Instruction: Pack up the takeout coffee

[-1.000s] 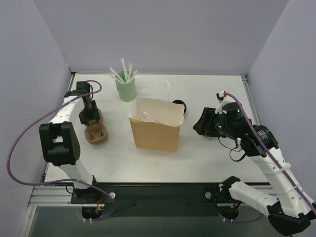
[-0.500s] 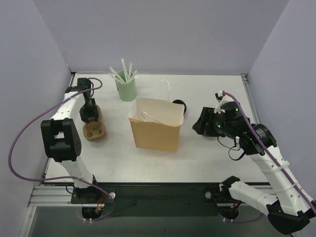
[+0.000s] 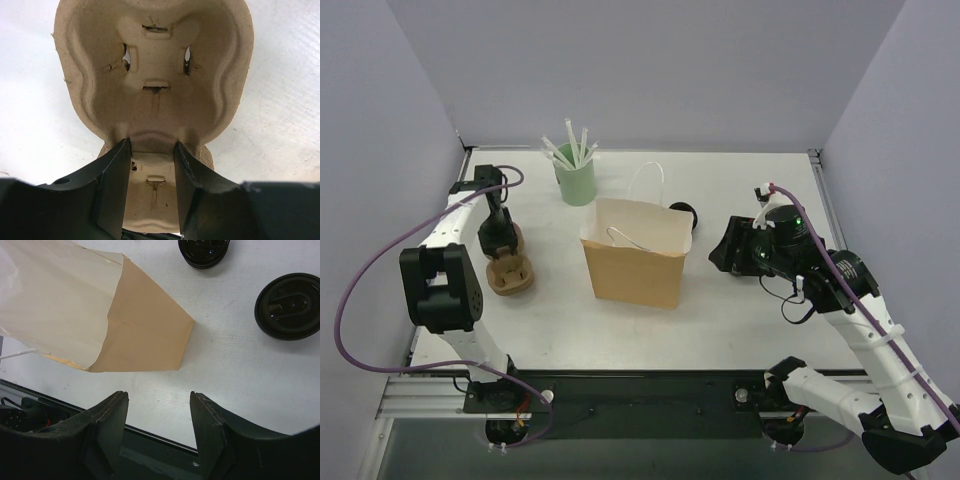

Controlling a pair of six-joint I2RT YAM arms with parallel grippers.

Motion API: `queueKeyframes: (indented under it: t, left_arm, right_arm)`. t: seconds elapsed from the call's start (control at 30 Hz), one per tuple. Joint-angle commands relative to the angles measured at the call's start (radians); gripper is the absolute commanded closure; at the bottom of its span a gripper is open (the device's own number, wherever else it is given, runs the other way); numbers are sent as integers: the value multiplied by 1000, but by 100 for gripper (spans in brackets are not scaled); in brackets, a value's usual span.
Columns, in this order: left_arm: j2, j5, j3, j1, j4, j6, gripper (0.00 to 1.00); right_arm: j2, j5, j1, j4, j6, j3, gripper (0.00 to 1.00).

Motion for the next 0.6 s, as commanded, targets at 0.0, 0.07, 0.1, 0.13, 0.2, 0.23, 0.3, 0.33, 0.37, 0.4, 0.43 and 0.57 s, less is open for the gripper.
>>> queueKeyframes:
  t: [0.0, 0.07, 0.1, 0.13, 0.2, 0.23, 0.3, 0.33, 0.37, 0.4, 0.43, 0.57]
  left_arm:
    - [-9, -7, 39, 7, 9, -11, 59]
    - [-9, 4, 38, 6, 15, -11, 80]
    - [-7, 6, 41, 6, 16, -14, 80]
    - [-3, 9, 45, 7, 13, -14, 76]
    - [9, 10, 59, 7, -2, -15, 54]
    - [19, 9, 62, 6, -7, -15, 53]
    - [17, 7, 65, 7, -8, -14, 83]
    - [7, 3, 64, 7, -7, -15, 90]
    - [-1, 1, 59, 7, -1, -18, 89]
    - [-6, 1, 58, 6, -1, -18, 78]
    - [-4, 1, 64, 6, -4, -18, 64]
    - [-13, -31, 76, 7, -19, -15, 67]
  right_arm:
    - [0, -1, 10, 15, 10, 2, 47]
    - [-6, -2, 10, 16, 12, 2, 47]
    - [-6, -1, 10, 15, 10, 0, 47]
    - [-7, 1, 8, 16, 10, -3, 47]
    - [-11, 2, 8, 16, 12, -3, 46]
    - [-12, 2, 8, 16, 12, -3, 47]
    - [-11, 2, 8, 16, 12, -3, 47]
    - [-12, 1, 10, 16, 12, -4, 47]
    - [-12, 1, 8, 16, 13, -3, 47]
    - [-14, 2, 8, 16, 12, -4, 47]
    - [-14, 2, 8, 16, 13, -4, 47]
    - [-7, 2, 10, 16, 13, 0, 47]
